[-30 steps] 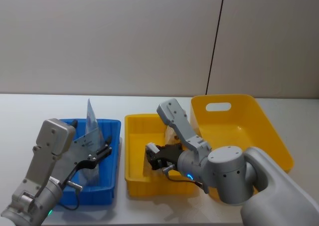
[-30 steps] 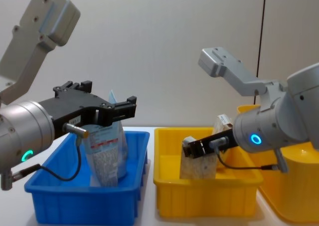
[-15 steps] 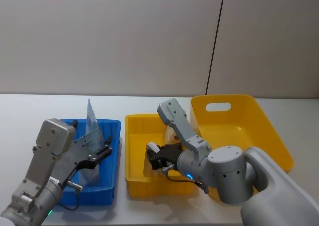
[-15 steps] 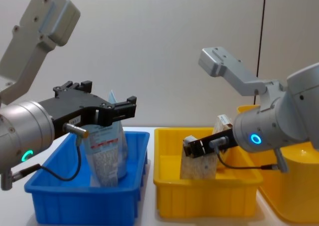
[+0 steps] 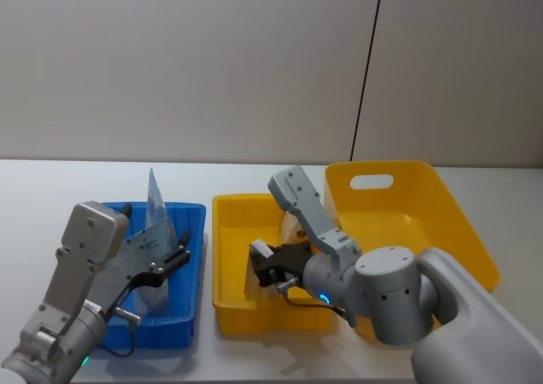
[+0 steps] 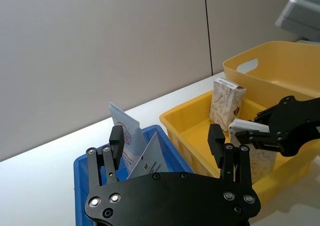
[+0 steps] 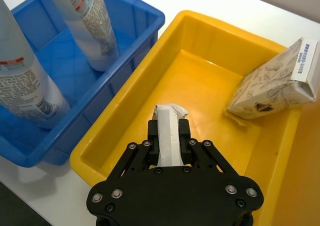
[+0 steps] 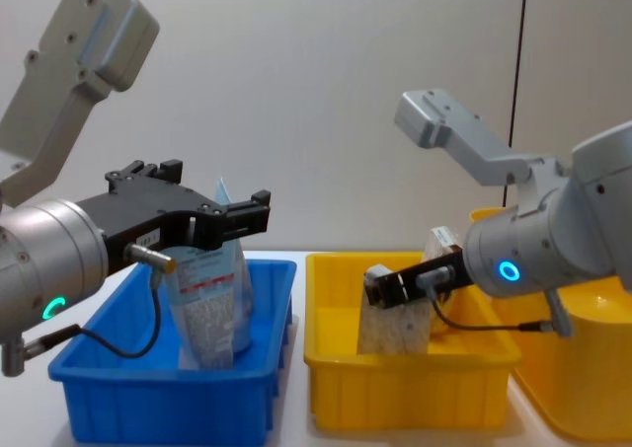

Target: Bimanual collaborative sorting of washing and personal care products

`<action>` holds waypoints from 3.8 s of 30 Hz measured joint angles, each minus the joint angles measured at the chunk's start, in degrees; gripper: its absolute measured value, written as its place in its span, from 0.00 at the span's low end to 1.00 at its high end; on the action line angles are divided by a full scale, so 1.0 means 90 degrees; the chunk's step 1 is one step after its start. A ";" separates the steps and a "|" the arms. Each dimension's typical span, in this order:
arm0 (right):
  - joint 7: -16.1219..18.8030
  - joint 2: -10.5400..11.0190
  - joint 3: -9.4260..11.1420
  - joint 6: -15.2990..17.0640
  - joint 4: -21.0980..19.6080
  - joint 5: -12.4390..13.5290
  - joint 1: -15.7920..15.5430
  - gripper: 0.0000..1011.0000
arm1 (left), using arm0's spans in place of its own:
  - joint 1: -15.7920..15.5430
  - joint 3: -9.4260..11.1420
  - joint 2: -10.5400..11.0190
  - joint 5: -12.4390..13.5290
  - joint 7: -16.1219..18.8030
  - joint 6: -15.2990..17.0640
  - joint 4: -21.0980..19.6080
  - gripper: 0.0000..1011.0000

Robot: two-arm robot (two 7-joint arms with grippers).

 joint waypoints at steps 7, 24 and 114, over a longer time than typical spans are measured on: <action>0.0048 0.0052 0.0060 -0.0068 -0.0200 -0.0007 -0.0007 0.19 | 0.0000 0.0000 0.0000 0.0000 0.0000 0.0000 0.0000 0.99; 0.0054 0.0314 0.0294 -0.0245 -0.0957 -0.0168 0.0120 0.19 | 0.0000 0.0000 0.0000 0.0000 0.0000 0.0000 0.0000 0.99; 0.0112 0.1763 0.1699 0.0000 -0.1674 -0.0402 0.0026 0.99 | -0.0168 -0.0326 -0.0235 -0.0321 -0.0167 0.0302 0.0491 0.99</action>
